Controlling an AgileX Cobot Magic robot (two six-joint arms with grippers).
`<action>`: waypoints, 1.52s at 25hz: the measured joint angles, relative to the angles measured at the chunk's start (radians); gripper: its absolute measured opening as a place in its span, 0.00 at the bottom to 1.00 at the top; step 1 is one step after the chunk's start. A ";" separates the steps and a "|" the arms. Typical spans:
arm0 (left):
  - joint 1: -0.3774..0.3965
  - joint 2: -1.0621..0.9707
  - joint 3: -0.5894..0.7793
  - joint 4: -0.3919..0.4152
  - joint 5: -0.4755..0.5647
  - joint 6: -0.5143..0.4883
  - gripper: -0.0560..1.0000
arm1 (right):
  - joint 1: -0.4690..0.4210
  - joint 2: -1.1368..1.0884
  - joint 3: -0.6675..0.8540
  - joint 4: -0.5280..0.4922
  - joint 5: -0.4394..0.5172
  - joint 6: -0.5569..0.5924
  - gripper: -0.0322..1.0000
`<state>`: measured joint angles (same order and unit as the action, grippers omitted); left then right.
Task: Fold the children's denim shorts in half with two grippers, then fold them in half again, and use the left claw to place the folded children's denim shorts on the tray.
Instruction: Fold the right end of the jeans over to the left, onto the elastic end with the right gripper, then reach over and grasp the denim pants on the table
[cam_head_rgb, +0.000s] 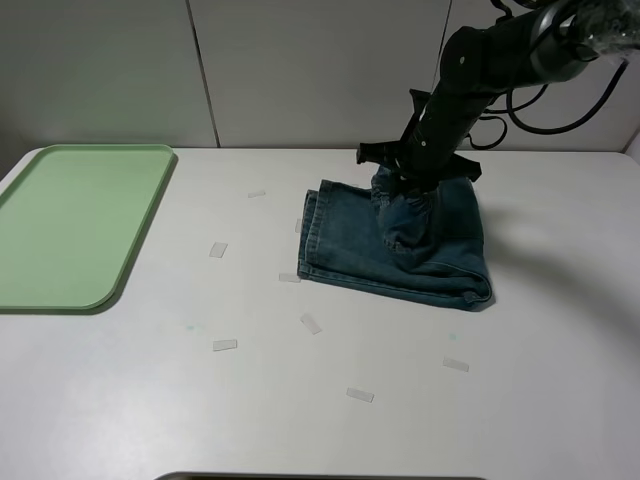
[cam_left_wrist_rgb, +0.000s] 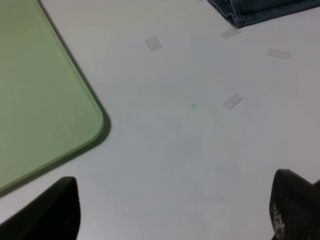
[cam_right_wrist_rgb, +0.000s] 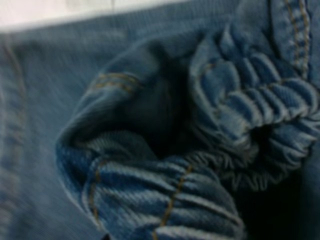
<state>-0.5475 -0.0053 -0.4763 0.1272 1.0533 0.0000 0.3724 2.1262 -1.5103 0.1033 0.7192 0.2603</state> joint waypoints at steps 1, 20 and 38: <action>0.000 0.000 0.000 0.000 0.000 0.000 0.77 | 0.008 0.000 0.000 -0.025 0.016 0.000 0.09; 0.000 0.000 0.000 -0.016 0.000 0.030 0.77 | 0.173 -0.033 -0.031 -0.268 0.020 0.164 0.17; 0.000 0.000 -0.005 -0.033 0.021 0.171 0.77 | 0.249 -0.033 -0.031 -0.103 -0.149 0.037 0.64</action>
<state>-0.5475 -0.0053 -0.4809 0.0941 1.0742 0.1711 0.6212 2.0929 -1.5412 0.0000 0.5698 0.2978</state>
